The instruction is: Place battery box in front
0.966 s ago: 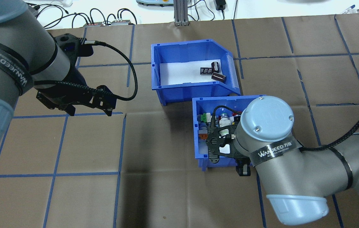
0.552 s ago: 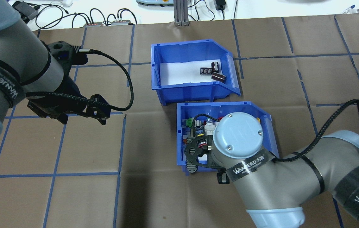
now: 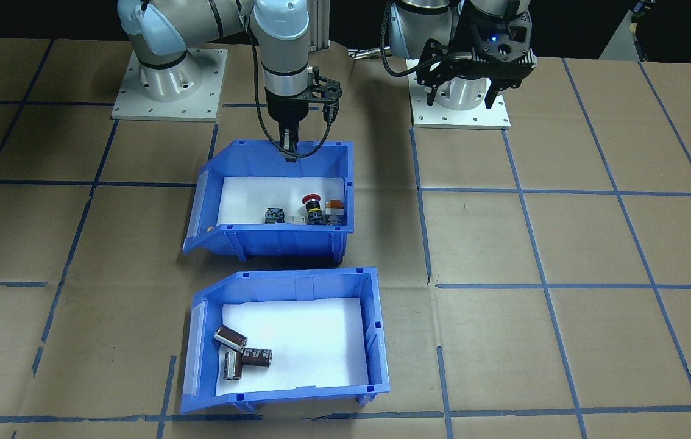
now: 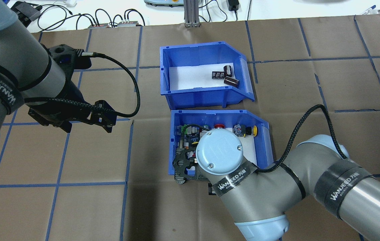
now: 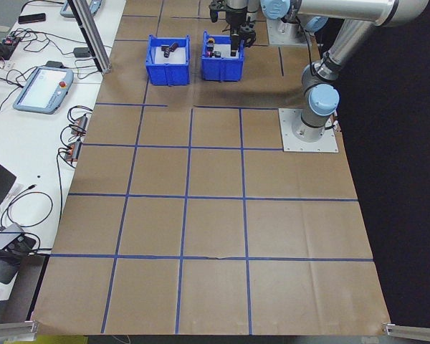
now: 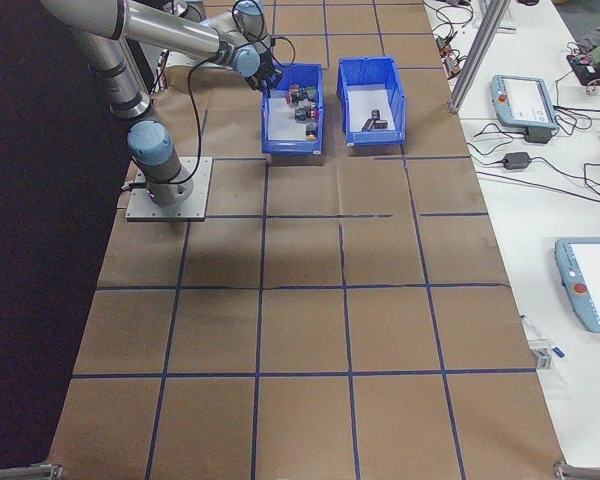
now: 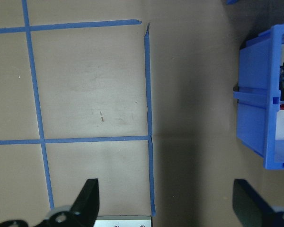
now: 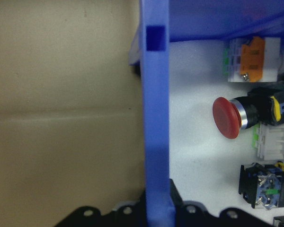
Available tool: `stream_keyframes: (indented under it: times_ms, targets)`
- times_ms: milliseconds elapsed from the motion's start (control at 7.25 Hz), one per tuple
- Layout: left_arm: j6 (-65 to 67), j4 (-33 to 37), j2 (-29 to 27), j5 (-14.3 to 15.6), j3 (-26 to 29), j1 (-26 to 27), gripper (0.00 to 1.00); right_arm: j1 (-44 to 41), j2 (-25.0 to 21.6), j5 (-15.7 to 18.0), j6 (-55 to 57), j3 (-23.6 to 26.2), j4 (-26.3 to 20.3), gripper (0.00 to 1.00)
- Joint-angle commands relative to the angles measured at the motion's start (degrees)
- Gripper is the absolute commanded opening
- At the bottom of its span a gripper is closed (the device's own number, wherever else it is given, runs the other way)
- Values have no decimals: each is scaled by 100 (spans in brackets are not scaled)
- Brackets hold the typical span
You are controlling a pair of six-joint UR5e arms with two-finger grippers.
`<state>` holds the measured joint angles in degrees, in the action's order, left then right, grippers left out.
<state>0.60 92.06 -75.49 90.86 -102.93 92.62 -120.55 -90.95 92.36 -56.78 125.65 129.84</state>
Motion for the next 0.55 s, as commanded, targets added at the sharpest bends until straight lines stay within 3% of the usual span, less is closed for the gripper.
stream_keyframes:
  times_ms: [0,276,414]
  targets:
    - [-286,22,17,-7,1,-251,99,-12,-80,-34,88,-6,-37,100]
    - [-491,-12,34,46,18,-323,99,-4,-464,-16,80,-32,-325,100]
    - [-447,-30,-9,11,105,-332,99,66,-772,-25,62,-154,-841,100]
